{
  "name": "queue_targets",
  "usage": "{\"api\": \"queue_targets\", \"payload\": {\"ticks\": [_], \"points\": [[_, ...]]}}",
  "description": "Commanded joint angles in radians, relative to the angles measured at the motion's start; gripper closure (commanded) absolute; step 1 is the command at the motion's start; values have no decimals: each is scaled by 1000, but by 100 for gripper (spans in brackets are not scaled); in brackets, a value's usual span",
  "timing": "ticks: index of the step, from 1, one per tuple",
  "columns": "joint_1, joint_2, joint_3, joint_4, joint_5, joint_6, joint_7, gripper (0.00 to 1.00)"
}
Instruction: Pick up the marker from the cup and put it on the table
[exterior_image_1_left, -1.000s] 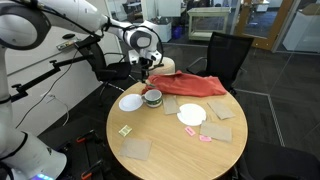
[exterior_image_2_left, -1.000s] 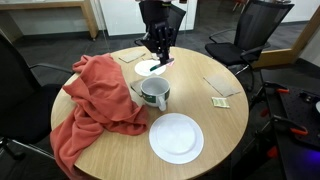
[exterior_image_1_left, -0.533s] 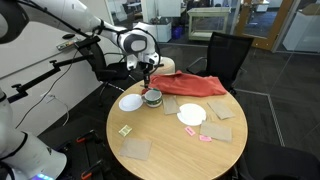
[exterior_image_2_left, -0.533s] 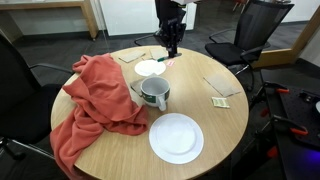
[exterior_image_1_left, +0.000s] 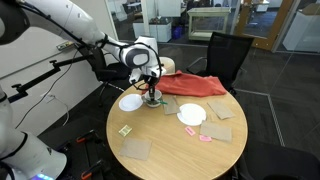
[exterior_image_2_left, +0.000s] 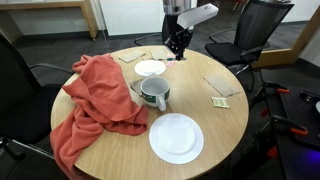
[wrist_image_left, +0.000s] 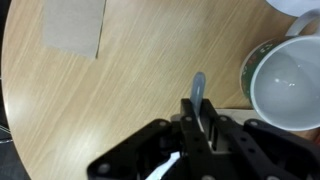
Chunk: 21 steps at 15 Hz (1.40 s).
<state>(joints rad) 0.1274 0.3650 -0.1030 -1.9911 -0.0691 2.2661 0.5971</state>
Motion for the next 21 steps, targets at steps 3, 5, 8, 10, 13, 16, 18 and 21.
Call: {"api": "queue_targets", "payload": {"ticks": [3, 5, 8, 10, 13, 16, 18, 21], "points": [[-3, 73, -20, -20, -23, 94, 65, 97], [-3, 111, -21, -14, -9, 115, 73, 97], [-4, 168, -20, 1, 12, 127, 67, 97], [-2, 197, -22, 6, 18, 141, 64, 97], [2, 223, -27, 9, 15, 150, 52, 97], [11, 214, -34, -2, 4, 155, 55, 60], [16, 186, -40, -26, -1, 174, 62, 45], [22, 128, -48, -67, -4, 215, 67, 23]]}}
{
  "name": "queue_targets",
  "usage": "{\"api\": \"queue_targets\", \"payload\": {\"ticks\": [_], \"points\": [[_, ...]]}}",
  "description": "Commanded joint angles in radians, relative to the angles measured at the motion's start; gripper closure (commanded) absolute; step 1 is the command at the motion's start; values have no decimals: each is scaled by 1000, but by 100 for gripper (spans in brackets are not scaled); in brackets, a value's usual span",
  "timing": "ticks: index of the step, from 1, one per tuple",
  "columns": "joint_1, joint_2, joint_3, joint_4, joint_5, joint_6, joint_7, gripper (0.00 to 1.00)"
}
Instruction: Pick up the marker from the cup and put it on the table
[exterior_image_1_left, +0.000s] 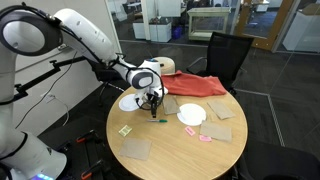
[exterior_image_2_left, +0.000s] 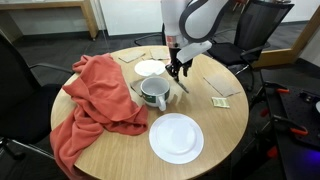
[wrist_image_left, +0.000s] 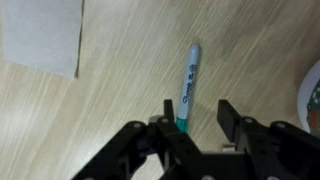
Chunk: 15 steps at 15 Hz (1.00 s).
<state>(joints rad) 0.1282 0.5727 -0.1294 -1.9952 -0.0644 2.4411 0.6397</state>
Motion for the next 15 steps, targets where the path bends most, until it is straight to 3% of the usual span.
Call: {"api": "queue_targets", "payload": {"ticks": [1, 3, 4, 12, 15], "points": [[22, -98, -22, -75, -10, 53, 23, 17], [22, -145, -21, -103, -12, 69, 21, 1], [17, -168, -16, -112, -9, 66, 13, 0], [0, -302, 4, -177, -13, 60, 10, 0], [-9, -264, 11, -133, -8, 38, 3, 0]]}}
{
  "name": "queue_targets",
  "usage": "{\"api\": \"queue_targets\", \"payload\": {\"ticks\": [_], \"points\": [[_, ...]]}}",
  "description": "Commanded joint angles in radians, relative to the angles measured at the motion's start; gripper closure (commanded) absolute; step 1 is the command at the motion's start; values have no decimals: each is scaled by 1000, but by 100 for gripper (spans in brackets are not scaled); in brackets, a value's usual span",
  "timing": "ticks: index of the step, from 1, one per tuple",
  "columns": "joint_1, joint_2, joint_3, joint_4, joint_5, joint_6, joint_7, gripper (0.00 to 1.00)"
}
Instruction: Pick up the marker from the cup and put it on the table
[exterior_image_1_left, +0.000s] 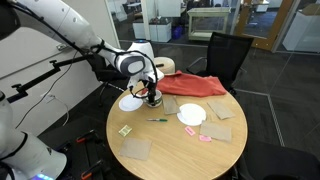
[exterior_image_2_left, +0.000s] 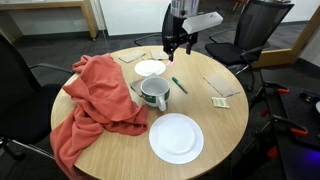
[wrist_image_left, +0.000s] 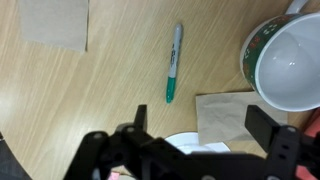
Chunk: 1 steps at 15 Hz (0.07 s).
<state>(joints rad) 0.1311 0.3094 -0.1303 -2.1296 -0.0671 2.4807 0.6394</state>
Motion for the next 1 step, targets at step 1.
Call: {"api": "queue_targets", "payload": {"ticks": [1], "points": [[-12, 1, 12, 1, -5, -2, 3, 0]]}}
